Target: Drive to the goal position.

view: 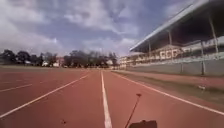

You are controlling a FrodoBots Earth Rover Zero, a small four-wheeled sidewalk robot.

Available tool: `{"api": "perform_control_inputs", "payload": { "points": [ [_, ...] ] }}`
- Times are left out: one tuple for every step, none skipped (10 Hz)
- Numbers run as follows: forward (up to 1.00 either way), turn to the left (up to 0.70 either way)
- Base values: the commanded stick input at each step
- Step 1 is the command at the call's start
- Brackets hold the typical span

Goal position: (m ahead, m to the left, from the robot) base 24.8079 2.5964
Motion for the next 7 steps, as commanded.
{"api": "perform_control_inputs", "payload": {
  "points": [
    [0.70, 0.00],
    [0.70, 0.00],
    [0.70, 0.00],
    [0.70, 0.00],
    [0.70, 0.00],
    [0.70, 0.00],
    [0.70, 0.00]
  ]
}}
